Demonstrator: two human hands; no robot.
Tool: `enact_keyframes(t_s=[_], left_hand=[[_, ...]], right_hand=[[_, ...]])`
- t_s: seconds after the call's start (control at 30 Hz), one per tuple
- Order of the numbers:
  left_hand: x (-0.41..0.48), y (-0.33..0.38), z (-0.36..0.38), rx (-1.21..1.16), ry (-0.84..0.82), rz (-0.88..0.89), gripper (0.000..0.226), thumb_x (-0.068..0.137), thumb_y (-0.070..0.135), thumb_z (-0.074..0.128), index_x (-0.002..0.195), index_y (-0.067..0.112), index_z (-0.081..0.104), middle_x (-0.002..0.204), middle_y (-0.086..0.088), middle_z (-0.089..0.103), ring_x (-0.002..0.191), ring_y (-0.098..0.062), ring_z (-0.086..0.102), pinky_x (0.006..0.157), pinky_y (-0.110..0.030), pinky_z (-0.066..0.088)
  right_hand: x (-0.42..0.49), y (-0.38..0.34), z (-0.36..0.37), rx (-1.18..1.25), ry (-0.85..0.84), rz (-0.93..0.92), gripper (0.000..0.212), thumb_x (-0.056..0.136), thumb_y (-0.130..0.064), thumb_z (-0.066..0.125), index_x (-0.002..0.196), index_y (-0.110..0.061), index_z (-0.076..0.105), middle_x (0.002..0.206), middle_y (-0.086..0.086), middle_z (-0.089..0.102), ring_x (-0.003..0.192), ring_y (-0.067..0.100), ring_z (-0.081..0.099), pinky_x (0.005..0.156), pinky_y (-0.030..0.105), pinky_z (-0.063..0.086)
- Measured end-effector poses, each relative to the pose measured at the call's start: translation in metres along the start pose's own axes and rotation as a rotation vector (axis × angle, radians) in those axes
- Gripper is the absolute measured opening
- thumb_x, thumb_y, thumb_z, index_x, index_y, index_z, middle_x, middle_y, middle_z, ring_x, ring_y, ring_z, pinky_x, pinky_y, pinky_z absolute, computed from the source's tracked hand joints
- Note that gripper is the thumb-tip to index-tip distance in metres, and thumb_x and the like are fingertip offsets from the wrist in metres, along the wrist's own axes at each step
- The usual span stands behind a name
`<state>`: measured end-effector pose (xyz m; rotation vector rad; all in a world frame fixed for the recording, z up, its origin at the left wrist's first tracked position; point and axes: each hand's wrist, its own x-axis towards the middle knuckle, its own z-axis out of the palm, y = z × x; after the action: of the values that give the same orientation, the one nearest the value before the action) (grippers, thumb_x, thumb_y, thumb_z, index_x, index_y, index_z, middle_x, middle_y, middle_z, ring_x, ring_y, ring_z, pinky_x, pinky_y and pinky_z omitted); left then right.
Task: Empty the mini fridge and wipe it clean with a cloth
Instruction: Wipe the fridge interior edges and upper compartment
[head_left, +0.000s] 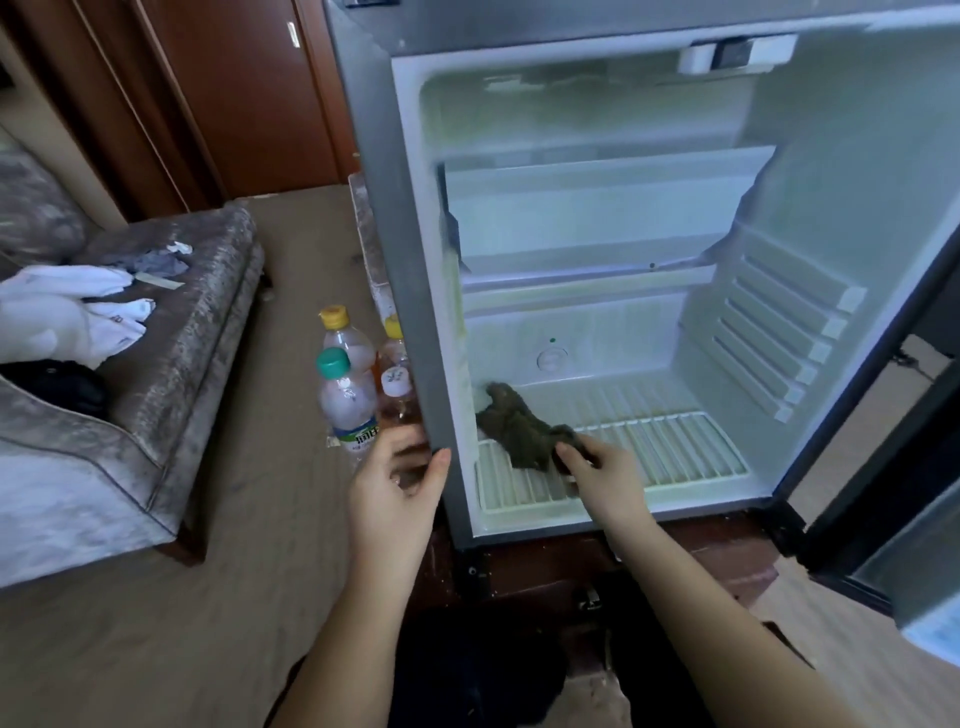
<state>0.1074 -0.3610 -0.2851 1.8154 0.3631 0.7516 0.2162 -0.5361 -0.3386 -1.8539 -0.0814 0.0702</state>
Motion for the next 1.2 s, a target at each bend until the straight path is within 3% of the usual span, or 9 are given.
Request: enact_keyframes(t_s=[0.17,0.27,0.33,0.43,0.6,0.73,0.83,0.97,1.2], left_hand=[[-0.014,-0.019,-0.002,0.197,-0.118,-0.177,0.023,0.088,0.023,0.069,0.067,0.024,0.059,0.059,0.007,0.064,0.061,-0.017,0.067,0.070,-0.045,0.056],[-0.022,-0.012,0.014,0.393,-0.301,-0.058,0.018,0.088,0.033,0.066,0.073,0.023,0.066,0.063,0.004,0.067,0.062,-0.014,0.065,0.070,-0.040,0.054],[-0.023,-0.005,0.033,0.468,-0.419,0.005,0.010,0.087,0.027,0.068,0.096,0.024,0.070,0.085,0.009,0.071,0.073,-0.008,0.064,0.077,-0.031,0.052],[-0.013,0.000,0.070,0.491,-0.513,0.047,0.037,0.085,0.028,0.070,0.121,0.024,0.060,0.109,0.012,0.065,0.089,-0.007,0.063,0.083,-0.027,0.052],[0.007,0.004,0.118,0.569,-0.525,0.049,0.012,0.090,0.022,0.062,0.100,0.018,0.067,0.093,0.004,0.070,0.088,-0.016,0.064,0.074,-0.030,0.050],[0.029,-0.001,0.129,0.425,-0.356,-0.012,0.016,0.092,0.019,0.062,0.106,0.018,0.070,0.089,0.009,0.064,0.077,-0.005,0.056,0.063,-0.008,0.042],[0.038,-0.004,0.128,0.324,-0.249,-0.051,0.016,0.092,0.017,0.061,0.106,0.018,0.071,0.081,0.012,0.064,0.071,-0.001,0.058,0.066,-0.012,0.047],[0.043,0.002,0.123,0.176,-0.186,-0.017,0.011,0.094,0.015,0.059,0.099,0.021,0.067,0.077,0.013,0.060,0.068,-0.003,0.060,0.065,-0.018,0.051],[0.046,0.000,0.112,0.217,-0.332,0.068,0.028,0.101,0.030,0.048,0.073,0.027,0.049,0.064,0.006,0.048,0.058,-0.003,0.047,0.054,-0.018,0.032]], right_hand=[[-0.008,0.005,-0.004,-0.086,-0.002,-0.091,0.005,0.090,-0.020,0.065,0.087,-0.016,0.067,0.071,-0.011,0.062,0.069,0.003,0.057,0.057,0.009,0.038],[-0.014,0.000,-0.013,0.014,0.056,-0.134,0.006,0.088,-0.021,0.066,0.085,-0.016,0.068,0.079,-0.007,0.069,0.082,0.007,0.064,0.069,0.022,0.046],[-0.019,-0.007,-0.021,0.126,0.036,-0.159,0.008,0.089,-0.016,0.066,0.082,-0.017,0.067,0.075,-0.006,0.069,0.079,0.009,0.066,0.071,0.027,0.049],[-0.022,-0.014,-0.038,0.276,-0.024,-0.197,0.011,0.090,-0.007,0.063,0.085,-0.016,0.068,0.077,0.001,0.072,0.076,0.013,0.066,0.072,0.026,0.051],[-0.015,-0.007,-0.063,0.297,0.054,-0.225,0.019,0.090,-0.005,0.063,0.090,-0.023,0.068,0.088,-0.002,0.073,0.090,0.013,0.068,0.084,0.028,0.052],[0.003,0.008,-0.082,0.183,0.173,-0.168,0.021,0.090,-0.011,0.064,0.096,-0.030,0.065,0.090,-0.008,0.070,0.093,0.012,0.066,0.085,0.031,0.051],[0.013,0.013,-0.090,0.073,0.149,-0.123,0.038,0.085,0.000,0.066,0.107,-0.030,0.059,0.102,-0.014,0.066,0.098,0.002,0.063,0.080,0.017,0.048],[0.017,0.016,-0.095,-0.011,0.145,-0.114,0.064,0.080,0.017,0.047,0.110,-0.039,0.053,0.109,-0.013,0.063,0.104,0.001,0.060,0.083,0.024,0.051],[0.011,0.012,-0.090,-0.249,0.369,-0.199,0.045,0.087,0.007,0.051,0.110,-0.030,0.064,0.099,-0.007,0.068,0.083,0.014,0.065,0.068,0.023,0.044]])
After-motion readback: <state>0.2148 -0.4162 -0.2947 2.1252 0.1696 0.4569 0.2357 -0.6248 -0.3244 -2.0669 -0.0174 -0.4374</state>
